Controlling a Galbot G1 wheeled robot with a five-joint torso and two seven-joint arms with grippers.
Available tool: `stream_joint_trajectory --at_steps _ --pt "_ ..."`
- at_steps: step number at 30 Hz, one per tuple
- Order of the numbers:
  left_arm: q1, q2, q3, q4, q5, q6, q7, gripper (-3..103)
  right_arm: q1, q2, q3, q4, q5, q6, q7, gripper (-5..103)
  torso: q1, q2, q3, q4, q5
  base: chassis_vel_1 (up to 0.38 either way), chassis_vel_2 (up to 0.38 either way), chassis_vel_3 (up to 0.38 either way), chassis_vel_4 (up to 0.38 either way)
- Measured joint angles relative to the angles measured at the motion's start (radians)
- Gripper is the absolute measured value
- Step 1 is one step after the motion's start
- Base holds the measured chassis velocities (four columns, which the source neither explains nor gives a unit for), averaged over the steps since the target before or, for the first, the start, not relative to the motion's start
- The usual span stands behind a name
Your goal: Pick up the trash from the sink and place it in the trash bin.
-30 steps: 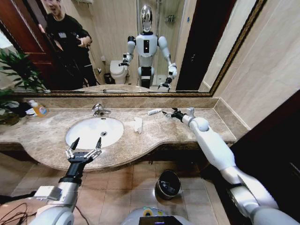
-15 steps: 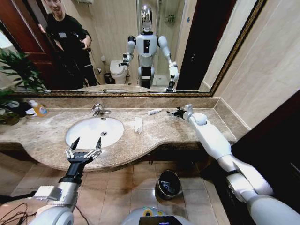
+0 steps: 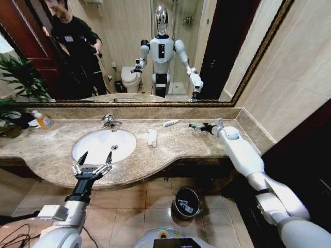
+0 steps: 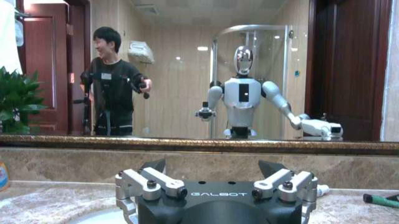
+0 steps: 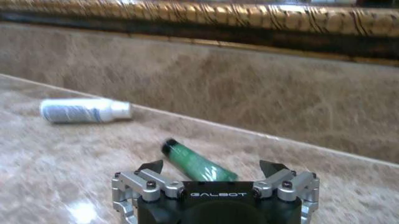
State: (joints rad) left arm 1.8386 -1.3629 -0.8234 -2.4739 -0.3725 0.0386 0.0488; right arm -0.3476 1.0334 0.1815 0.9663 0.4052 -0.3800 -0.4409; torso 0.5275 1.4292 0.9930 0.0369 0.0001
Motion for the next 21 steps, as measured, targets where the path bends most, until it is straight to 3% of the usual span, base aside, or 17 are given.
stream_joint_trajectory --at_steps 4,6,12,21 --pt "0.0 0.0 0.0 0.0 0.0 0.0 0.0 100 -0.013 -0.007 0.022 -0.007 -0.008 0.01 0.0 100 0.0 0.0 0.0 0.0003 0.0002 0.0 0.0 0.0 0.0" --pt "0.0 0.0 0.0 0.0 0.0 0.0 0.0 100 -0.035 -0.016 0.05 0.008 -0.004 -0.003 0.008 100 0.0 0.0 0.0 -0.0007 0.0003 0.0 0.0 0.0 0.0" --pt "0.0 0.0 0.0 0.0 0.0 0.0 0.0 100 -0.037 -0.015 0.052 0.024 0.006 -0.036 0.028 100 0.0 0.0 0.0 0.0 -0.0001 0.0 0.0 0.0 0.0" --pt "0.0 0.0 0.0 0.0 0.0 0.0 0.0 100 -0.032 -0.004 0.041 0.009 0.014 -0.015 0.041 100 0.0 0.0 0.0 0.0 0.0 0.0 0.0 0.0 0.0"
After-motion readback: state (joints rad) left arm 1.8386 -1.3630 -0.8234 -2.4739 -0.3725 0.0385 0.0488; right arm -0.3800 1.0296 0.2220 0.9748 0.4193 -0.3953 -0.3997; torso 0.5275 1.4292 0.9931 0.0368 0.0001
